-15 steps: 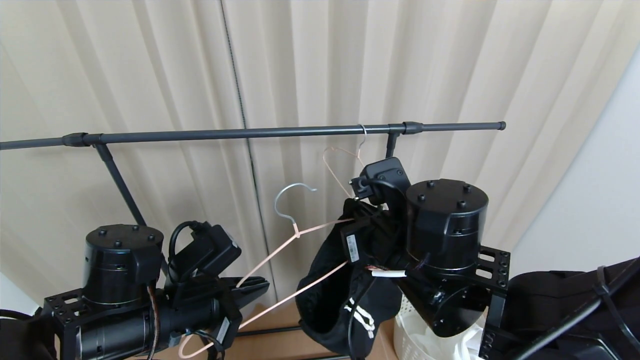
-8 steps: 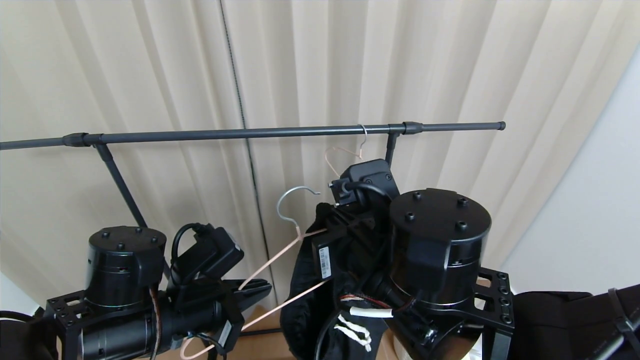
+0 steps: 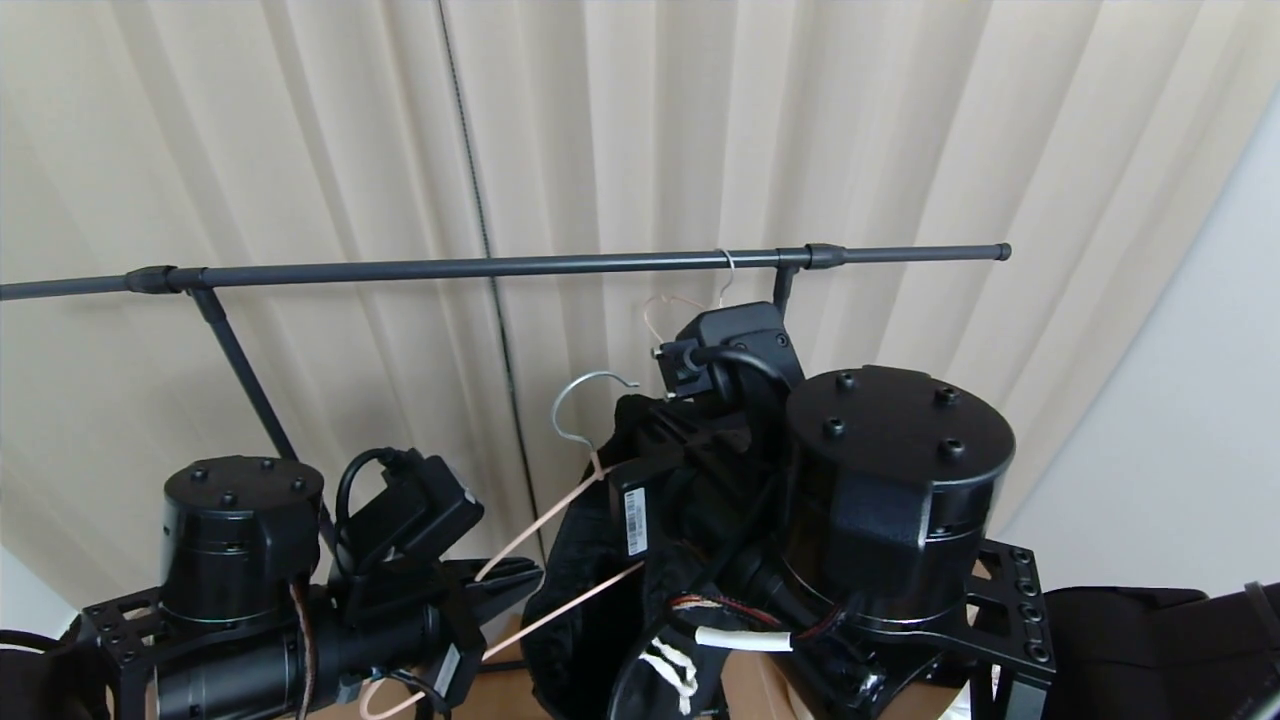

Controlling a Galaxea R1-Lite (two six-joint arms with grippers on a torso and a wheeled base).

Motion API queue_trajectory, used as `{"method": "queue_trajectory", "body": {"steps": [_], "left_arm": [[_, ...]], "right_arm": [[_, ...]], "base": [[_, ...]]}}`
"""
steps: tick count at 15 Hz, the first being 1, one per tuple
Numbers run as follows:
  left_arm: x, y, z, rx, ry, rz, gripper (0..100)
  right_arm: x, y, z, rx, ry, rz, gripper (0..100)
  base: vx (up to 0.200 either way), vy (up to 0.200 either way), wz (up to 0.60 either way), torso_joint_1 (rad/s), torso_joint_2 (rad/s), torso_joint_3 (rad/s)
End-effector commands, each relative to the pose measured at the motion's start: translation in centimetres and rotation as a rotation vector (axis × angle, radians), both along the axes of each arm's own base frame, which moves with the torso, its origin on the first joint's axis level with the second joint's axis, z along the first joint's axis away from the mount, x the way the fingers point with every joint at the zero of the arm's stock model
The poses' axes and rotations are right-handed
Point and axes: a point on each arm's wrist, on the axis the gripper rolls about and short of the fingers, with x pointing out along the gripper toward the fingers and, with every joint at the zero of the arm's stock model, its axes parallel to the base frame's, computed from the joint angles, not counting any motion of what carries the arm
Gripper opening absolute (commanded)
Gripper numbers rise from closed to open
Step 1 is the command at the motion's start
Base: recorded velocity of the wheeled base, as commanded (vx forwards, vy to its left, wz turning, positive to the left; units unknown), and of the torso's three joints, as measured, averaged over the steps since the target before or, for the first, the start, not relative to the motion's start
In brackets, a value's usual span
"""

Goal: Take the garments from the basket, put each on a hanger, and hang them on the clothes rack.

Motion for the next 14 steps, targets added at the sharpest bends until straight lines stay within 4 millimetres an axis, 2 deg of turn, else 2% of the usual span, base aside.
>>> {"method": "queue_trajectory", "body": {"steps": [1, 2, 8, 14], "left_arm": [[-0.1, 0.1, 0.0, -0.013, -0.012, 0.004, 0], [-0.2, 0.1, 0.1, -0.037, -0.015, 0.011, 0], [-0.4, 0.2, 0.1, -0.081, -0.066, 0.014, 0], [-0.4, 0.3, 0.4, -0.126, -0.091, 0.023, 0]], "right_arm": [[0.0, -0.1, 0.1, 0.003, -0.002, -0.006, 0], [0.0, -0.2, 0.2, 0.004, -0.005, -0.01, 100], [1.6, -1.7, 1.5, 0.03, -0.026, -0.073, 100], [1.7, -1.8, 1.7, 0.035, -0.029, -0.076, 100]], "base": [[0.0, 0.0, 0.0, 0.0, 0.0, 0.0], [0.0, 0.0, 0.0, 0.0, 0.0, 0.0], [0.0, 0.0, 0.0, 0.0, 0.0, 0.0], [0.0, 0.0, 0.0, 0.0, 0.0, 0.0]]}}
